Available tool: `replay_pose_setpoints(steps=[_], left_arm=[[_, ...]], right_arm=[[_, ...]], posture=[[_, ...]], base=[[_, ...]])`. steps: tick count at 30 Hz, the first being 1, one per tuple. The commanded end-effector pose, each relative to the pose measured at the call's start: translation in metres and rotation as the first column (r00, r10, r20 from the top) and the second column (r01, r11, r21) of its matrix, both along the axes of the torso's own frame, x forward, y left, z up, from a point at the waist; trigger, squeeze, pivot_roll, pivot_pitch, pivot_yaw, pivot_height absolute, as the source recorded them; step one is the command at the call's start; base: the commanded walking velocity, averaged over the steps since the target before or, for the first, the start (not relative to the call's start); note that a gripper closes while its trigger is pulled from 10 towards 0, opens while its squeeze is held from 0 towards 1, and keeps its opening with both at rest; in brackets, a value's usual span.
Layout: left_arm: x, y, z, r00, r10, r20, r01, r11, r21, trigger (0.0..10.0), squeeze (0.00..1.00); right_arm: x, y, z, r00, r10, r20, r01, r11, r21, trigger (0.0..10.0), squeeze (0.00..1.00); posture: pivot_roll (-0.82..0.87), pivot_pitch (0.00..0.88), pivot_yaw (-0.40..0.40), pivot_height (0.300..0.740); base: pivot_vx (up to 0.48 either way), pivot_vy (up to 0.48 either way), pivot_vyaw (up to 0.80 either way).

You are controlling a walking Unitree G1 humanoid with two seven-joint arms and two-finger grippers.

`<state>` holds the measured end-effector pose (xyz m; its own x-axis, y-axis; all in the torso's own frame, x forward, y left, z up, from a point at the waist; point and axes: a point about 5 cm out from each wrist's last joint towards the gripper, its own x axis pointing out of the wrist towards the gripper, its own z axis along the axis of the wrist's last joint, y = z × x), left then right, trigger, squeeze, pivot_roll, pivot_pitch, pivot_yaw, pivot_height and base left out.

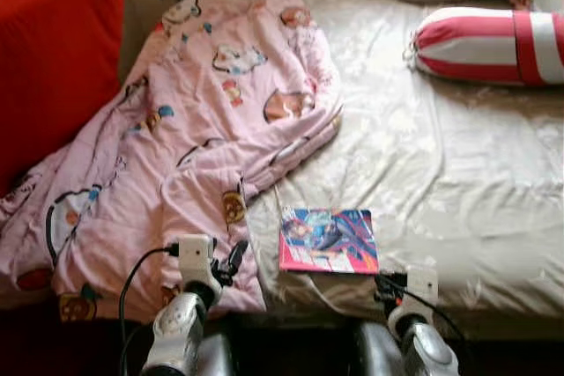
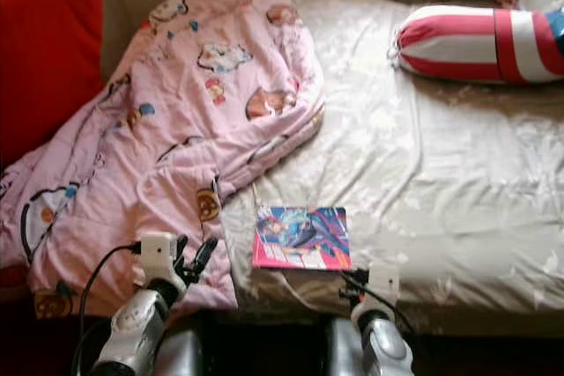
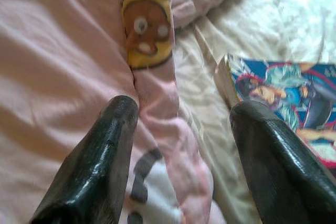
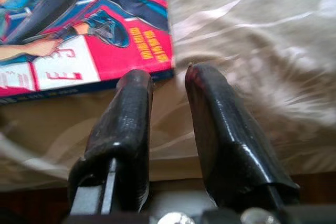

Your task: Clean up the room

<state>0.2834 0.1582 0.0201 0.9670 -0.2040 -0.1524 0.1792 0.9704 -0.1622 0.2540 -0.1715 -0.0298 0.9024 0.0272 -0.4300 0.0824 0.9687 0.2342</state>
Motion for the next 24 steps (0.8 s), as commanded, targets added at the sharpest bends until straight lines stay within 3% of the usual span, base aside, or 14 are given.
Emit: replay_pose_setpoints(steps=[1, 4, 11, 22, 23, 24], left_arm=[[-0.003, 0.002, -0.002, 1.000, -0.018, -0.006, 0.018, 1.000, 0.020, 10.0, 0.00], [-0.006, 0.007, -0.001, 1.000, -0.019, 0.003, 0.019, 0.999, 0.034, 10.0, 0.00], [-0.019, 0.019, -0.006, 1.000, 0.000, -0.019, 0.002, 0.998, 0.056, 10.0, 0.00], [-0.034, 0.029, -0.009, 0.999, 0.012, -0.031, -0.010, 0.997, 0.073, 10.0, 0.00], [-0.036, 0.030, -0.009, 0.999, 0.011, -0.030, -0.008, 0.997, 0.075, 10.0, 0.00], [-0.036, 0.030, -0.008, 0.999, 0.010, -0.031, -0.007, 0.997, 0.077, 10.0, 0.00]], right_arm=[[0.004, 0.004, 0.004, 1.000, -0.006, 0.030, 0.005, 0.999, 0.041, 10.0, 1.00], [0.011, 0.007, 0.010, 0.997, -0.031, 0.074, 0.024, 0.995, 0.093, 10.0, 1.00], [0.025, 0.005, 0.024, 0.988, -0.085, 0.131, 0.072, 0.992, 0.099, 10.0, 1.00], [0.032, -0.004, 0.033, 0.975, -0.125, 0.183, 0.107, 0.989, 0.105, 10.0, 1.00], [0.033, -0.005, 0.034, 0.974, -0.127, 0.187, 0.108, 0.988, 0.107, 10.0, 0.00], [0.033, -0.005, 0.035, 0.974, -0.129, 0.188, 0.110, 0.988, 0.111, 10.0, 0.00]], posture=[[0.08, 0.194, 0.039, 0.585], [0.09, 0.205, 0.048, 0.585], [0.12, 0.231, 0.067, 0.585], [0.16, 0.261, 0.088, 0.585], [0.16, 0.269, 0.094, 0.585], [0.16, 0.269, 0.094, 0.585]], base=[[0.000, 0.000, 0.00], [0.000, 0.000, 0.00], [0.000, 0.000, 0.00], [0.000, 0.000, 0.00], [0.000, 0.000, 0.00], [0.000, 0.000, 0.00]])
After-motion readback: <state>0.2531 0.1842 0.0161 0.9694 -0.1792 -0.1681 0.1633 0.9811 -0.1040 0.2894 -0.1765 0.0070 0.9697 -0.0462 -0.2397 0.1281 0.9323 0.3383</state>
